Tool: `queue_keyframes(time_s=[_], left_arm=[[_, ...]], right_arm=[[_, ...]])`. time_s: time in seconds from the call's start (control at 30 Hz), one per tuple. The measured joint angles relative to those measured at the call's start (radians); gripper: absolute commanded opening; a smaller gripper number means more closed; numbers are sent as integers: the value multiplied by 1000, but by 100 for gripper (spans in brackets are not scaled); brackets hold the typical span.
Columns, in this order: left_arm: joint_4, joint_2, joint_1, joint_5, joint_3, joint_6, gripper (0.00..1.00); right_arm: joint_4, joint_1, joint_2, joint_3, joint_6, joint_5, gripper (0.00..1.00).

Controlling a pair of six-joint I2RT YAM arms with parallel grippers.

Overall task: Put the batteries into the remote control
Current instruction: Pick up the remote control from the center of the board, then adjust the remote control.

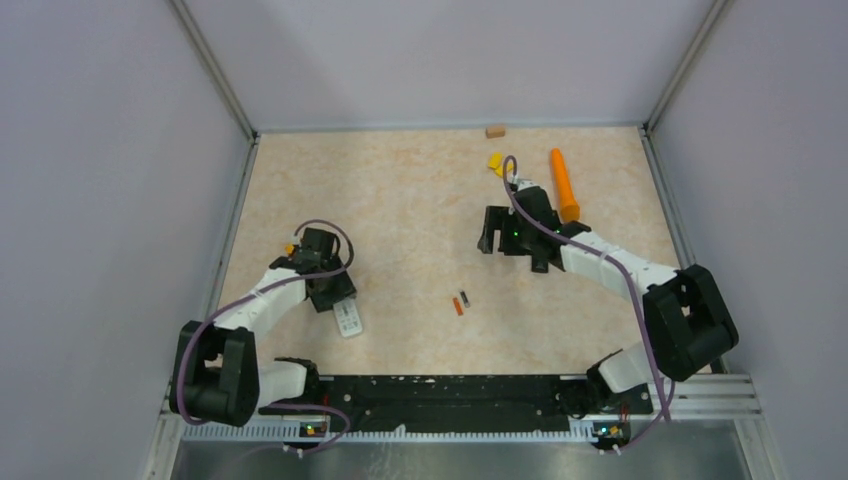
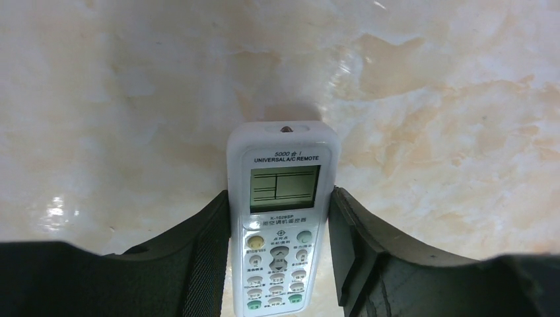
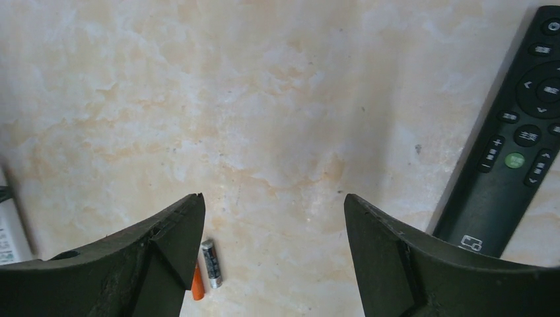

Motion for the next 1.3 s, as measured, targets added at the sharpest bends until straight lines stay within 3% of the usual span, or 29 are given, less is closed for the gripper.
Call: queue_keyframes(time_s=[0.17,0.33,0.47,0.63,0.77,1.0,1.3], left_arm=[[15,-19,-2,103,18,24,29],[95,-47,-3,262,59,14,29],[214,-49,-5,432,64,-51,30],[365,-78,-19,600,68,-164,31],[451,-121,-29,681,87,-238,33],[580,-189,-35,782,115,-361,34],[696,-212,-36,840,115,-475,36]], right_arm=[[87,0,-43,-39,36,-146,78],[325,19,-64,-150,177,-366,81],[524,117,-60,-200,304,-476,84],[780,251,-49,-215,460,-541,87],[938,263,-18,-232,575,-554,87],[1054,265,22,-233,684,-557,87],[1205,314,92,-182,780,-619,68]])
